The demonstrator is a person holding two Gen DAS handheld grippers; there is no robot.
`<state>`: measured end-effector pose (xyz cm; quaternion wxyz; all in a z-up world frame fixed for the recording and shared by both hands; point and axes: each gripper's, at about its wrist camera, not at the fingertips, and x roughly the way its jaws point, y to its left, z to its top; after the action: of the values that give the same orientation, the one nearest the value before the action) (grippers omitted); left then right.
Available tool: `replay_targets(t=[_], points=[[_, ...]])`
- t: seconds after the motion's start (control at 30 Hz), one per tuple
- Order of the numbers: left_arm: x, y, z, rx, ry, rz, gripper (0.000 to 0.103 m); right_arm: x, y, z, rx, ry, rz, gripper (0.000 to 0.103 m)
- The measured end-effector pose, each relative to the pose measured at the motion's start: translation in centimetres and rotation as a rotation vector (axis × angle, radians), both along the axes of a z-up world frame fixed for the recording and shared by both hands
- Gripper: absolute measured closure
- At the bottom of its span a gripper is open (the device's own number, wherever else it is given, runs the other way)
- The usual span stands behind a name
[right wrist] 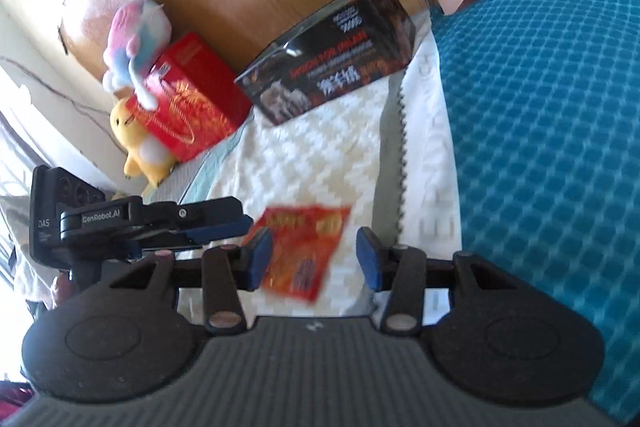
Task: Organize snacks
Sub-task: 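Grasp the red-orange packet with the left gripper and release it in the tin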
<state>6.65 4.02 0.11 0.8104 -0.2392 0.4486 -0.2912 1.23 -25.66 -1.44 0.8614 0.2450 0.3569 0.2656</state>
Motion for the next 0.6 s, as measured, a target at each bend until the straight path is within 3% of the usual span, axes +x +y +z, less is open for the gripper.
replay_targets(t=[0.2,0.27,0.33,0.4,0.47,0.53,0.6], points=[[-1.6,-0.2,-0.8,-0.096,0.032,0.006,0.045,-1.4,2.6,0.5,-0.158,-0.111,0.056,0.053],[-1.9,-0.5,-0.7,-0.093,0.028,0.022,0.046,-2.1,3.1,0.3,-0.205,-0.147,0.062,0.052],[-2.0,-1.0,-0.5,-0.089,0.022,0.025,0.052,-2.4,3.6,0.3,-0.246,-0.176,0.060,0.052],[-1.9,-1.7,-0.4,-0.098,0.022,0.005,0.072,-2.6,4.1,0.2,-0.275,-0.195,0.059,0.051],[-1.8,-2.5,-0.3,-0.079,0.019,-0.006,0.081,-2.9,4.8,0.2,-0.333,-0.229,0.064,0.051],[-1.6,-2.7,-0.5,-0.083,0.025,0.000,0.081,-3.1,5.5,0.2,-0.389,-0.261,0.053,0.054],[-1.6,-2.6,-0.4,-0.088,0.026,0.007,0.082,-3.2,5.7,0.0,-0.435,-0.286,0.031,0.069]])
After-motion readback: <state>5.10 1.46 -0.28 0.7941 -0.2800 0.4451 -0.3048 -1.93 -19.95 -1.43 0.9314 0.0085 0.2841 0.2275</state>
